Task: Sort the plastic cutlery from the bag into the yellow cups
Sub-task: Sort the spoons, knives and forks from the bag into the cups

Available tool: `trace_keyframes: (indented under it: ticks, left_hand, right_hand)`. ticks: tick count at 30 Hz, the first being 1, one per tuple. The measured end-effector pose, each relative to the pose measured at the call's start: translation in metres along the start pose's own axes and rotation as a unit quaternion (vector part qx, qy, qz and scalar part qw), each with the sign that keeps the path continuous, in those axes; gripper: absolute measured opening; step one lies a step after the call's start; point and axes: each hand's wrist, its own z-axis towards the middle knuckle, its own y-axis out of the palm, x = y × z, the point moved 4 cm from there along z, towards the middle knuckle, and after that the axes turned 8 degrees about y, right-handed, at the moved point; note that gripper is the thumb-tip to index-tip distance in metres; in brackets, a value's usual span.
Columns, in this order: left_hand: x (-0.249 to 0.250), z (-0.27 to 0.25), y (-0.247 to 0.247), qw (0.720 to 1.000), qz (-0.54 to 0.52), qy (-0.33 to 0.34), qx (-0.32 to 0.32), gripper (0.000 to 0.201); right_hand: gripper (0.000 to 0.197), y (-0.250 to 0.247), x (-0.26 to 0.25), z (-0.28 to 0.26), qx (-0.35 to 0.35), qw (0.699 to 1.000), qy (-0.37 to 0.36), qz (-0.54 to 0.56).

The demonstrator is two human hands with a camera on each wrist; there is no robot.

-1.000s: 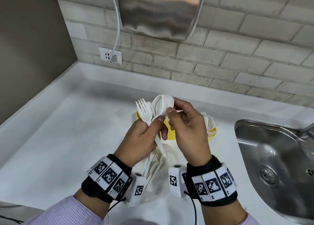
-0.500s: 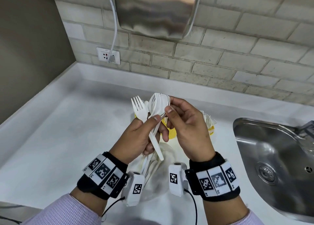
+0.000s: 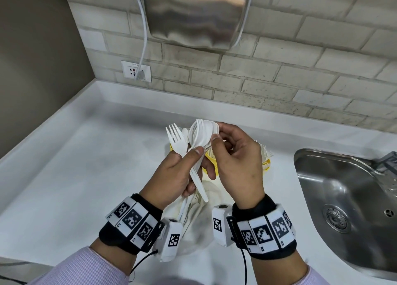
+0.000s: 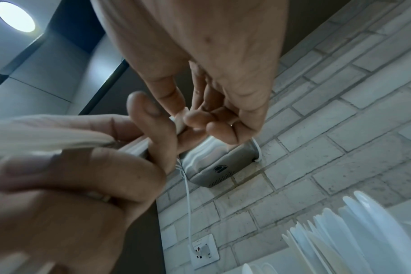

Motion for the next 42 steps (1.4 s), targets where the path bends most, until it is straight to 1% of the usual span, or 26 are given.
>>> trace_keyframes:
  ticks: [2,3,6,10,13,14,16,19,21,22,23,25,27,28,29,31,33,35,36,38,40,42]
  left_hand:
    - [0.0,0.001,0.0,1.0,0.0,0.007,-0.004,0.051]
    - [0.001,0.001,0.0,1.0,-0.003,0.012,-0.006,0.049]
    - [0.001,0.001,0.001,1.0,-0.011,0.017,-0.011,0.051]
    - [0.002,0.0,0.003,1.0,-0.012,0.013,-0.022,0.048]
    - [0.003,0.0,0.006,0.999,-0.004,0.011,-0.05,0.053]
    - [0.003,-0.001,0.007,0.998,-0.004,0.007,-0.056,0.051]
    - [0.003,-0.001,0.007,0.998,-0.01,-0.001,-0.054,0.047]
    - [0.004,0.0,0.007,0.999,0.013,0.005,-0.041,0.053]
    - [0.007,0.0,0.007,0.999,0.024,0.019,-0.038,0.058]
    - [0.008,0.0,0.008,0.999,0.021,0.023,-0.037,0.058]
    - [0.009,0.001,0.009,0.999,0.008,0.02,-0.033,0.054]
    - [0.01,0.001,0.009,1.0,-0.003,0.015,-0.022,0.04]
    - [0.009,0.002,0.008,1.0,0.004,0.01,-0.01,0.036]
    - [0.007,0.003,0.006,1.0,0.008,0.013,-0.006,0.036]
    - [0.007,0.004,0.006,1.0,0.01,0.016,-0.004,0.035]
    - [0.005,0.005,0.005,1.0,0.022,0.017,0.005,0.034]
    - [0.005,0.005,0.007,0.999,0.026,0.015,0.01,0.03]
    - [0.005,0.006,0.008,0.999,0.027,0.013,0.013,0.023]
    - [0.006,0.006,0.009,0.999,0.029,0.015,0.01,0.021]
    - [0.006,0.006,0.009,0.999,0.044,0.014,0.005,0.034]
    - [0.008,0.005,0.01,0.998,0.051,0.024,0.008,0.025]
    - [0.006,0.006,0.01,0.997,0.064,0.029,0.013,0.024]
  right_hand:
    - [0.012,0.003,-0.001,0.001,-0.03,0.999,0.015,-0.007]
    - [0.014,0.005,0.0,0.001,-0.049,0.998,0.024,-0.011]
    - [0.032,0.008,0.008,0.001,-0.077,0.995,0.053,-0.021]
    - [0.038,0.01,0.015,0.004,-0.056,0.996,0.073,0.018]
    - [0.035,0.008,0.015,0.007,-0.006,0.993,0.086,0.084]
    - [0.033,0.006,0.013,0.008,0.014,0.99,0.089,0.111]
    - [0.029,-0.001,0.009,0.012,0.042,0.974,0.102,0.196]
    - [0.018,-0.011,-0.002,0.02,0.057,0.93,0.103,0.347]
    - [0.015,-0.018,-0.009,0.024,0.074,0.911,0.079,0.397]
    - [0.014,-0.023,-0.012,0.026,0.089,0.908,0.066,0.404]
    - [0.013,-0.027,-0.014,0.027,0.106,0.906,0.056,0.406]
    - [0.013,-0.034,-0.018,0.029,0.139,0.909,0.04,0.391]
    - [0.015,-0.035,-0.019,0.028,0.153,0.927,0.024,0.342]
    - [0.015,-0.034,-0.018,0.027,0.148,0.939,0.016,0.311]
    - [0.017,-0.031,-0.016,0.026,0.135,0.953,0.009,0.273]
    - [0.021,-0.023,-0.012,0.022,0.086,0.98,0.006,0.182]
    - [0.023,-0.014,-0.006,0.018,0.031,0.995,0.01,0.099]
    - [0.026,-0.007,-0.002,0.012,-0.011,0.999,0.006,0.04]
    - [0.026,-0.005,0.0,0.009,-0.022,1.0,0.003,0.02]
    - [0.017,-0.006,0.001,0.006,-0.026,1.0,0.0,0.018]
    - [0.012,-0.005,0.0,0.006,-0.032,0.999,-0.008,0.005]
    - [0.016,-0.004,-0.001,0.006,-0.041,0.999,-0.023,-0.024]
